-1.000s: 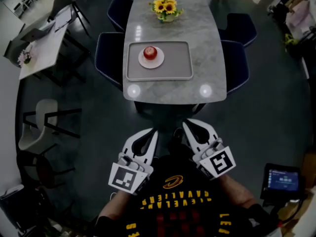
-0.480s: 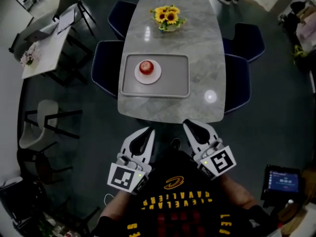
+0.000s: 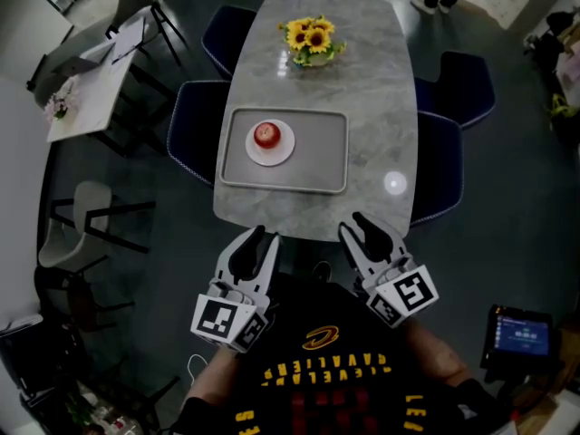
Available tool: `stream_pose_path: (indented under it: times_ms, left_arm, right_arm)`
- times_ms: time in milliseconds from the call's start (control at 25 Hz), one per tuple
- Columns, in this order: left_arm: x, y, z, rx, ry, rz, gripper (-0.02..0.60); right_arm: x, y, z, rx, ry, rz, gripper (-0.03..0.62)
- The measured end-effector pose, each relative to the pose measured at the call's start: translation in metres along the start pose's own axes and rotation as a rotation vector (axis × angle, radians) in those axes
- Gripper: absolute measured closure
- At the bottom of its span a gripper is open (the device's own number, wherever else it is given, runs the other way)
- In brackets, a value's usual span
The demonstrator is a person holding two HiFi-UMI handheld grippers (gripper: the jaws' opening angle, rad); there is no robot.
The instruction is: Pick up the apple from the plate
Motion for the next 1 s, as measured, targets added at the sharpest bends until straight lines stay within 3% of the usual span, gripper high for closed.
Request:
stream_pose_path:
  times_ms: [280,560,800,1000]
  left_arm:
    - [0.017,-0.020,-0.008,-0.020,0.044,-0.042,0.445]
    - [0.049,-0.052,-0.003,-0.037,-0.008,-0.042,0.432]
    - [0.071,-0.096,0.006,-0.156,-0.076,0.017,0.433]
    - [0.092,-0.135,0.019,-0.154,-0.157,0.031,0.433]
  right_arm:
    - [0.011,0.023,-0.001,0.034,-0.008,0.016,0.477]
    - [0.031,0.048,-0.011,0.044,-0.011,0.046,0.454]
    - [0.060,0.056,-0.006,0.083,-0.048,0.049,0.454]
    - [0.091,0.070,-0.007,0.147,-0.068,0.076,0.454]
Point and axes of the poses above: the fingertips, and each gripper's own axes: x forward along the fingers, y to its right, z out of its underside, the point moved 2 cm from there along -x, backward along the fingers, and after that the axes turned 9 degrees about x, right-handed, at the moved point
